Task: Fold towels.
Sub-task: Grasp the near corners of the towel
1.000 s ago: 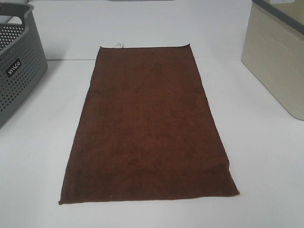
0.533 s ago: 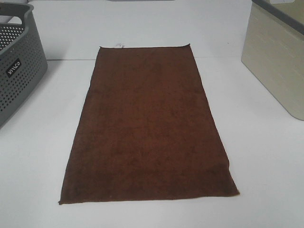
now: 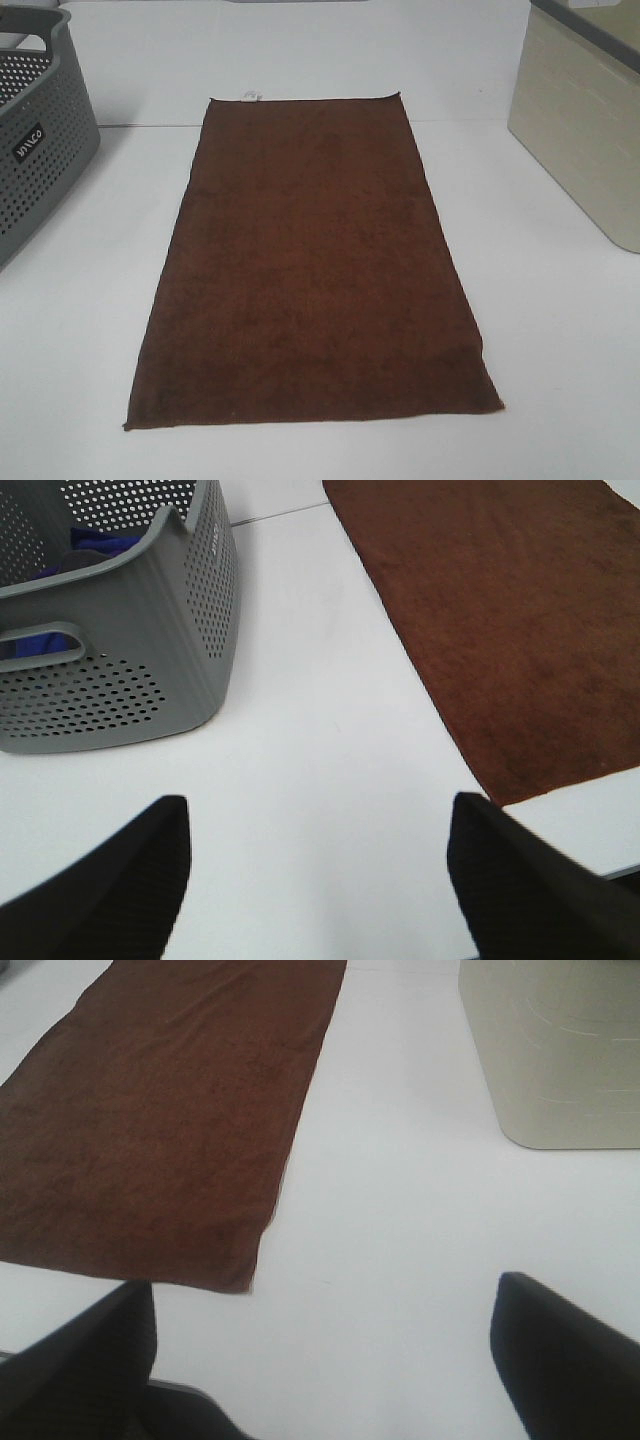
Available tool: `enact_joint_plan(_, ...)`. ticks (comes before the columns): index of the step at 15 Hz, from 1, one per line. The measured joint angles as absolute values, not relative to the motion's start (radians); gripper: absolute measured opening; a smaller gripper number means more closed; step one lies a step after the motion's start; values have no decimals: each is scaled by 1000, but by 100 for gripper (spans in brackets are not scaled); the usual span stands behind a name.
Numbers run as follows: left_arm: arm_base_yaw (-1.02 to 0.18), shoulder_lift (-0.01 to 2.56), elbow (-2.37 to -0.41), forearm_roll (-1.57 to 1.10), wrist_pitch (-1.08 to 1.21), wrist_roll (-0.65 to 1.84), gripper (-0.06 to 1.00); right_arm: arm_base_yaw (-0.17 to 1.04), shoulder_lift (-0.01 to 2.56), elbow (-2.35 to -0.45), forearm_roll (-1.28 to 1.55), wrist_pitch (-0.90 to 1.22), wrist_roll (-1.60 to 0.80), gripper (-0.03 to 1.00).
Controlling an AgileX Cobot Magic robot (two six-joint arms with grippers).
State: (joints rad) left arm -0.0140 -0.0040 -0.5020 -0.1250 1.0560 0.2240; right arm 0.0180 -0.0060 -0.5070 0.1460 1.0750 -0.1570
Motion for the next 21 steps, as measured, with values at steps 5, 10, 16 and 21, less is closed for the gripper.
enact_joint_plan(5,-14,-4,-502,-125,1056,224,69,18,-6,-507,146,1075,-157,85)
enact_joint_plan(10,-14,-4,-502,-125,1056,224,69,18,-6,-507,146,1075,-157,85)
enact_joint_plan(16,-14,-4,-502,-125,1056,224,69,18,-6,-507,146,1075,-157,85)
enact_joint_plan(21,-14,-4,-502,-125,1056,224,69,18,-6,-507,146,1075,-157,85)
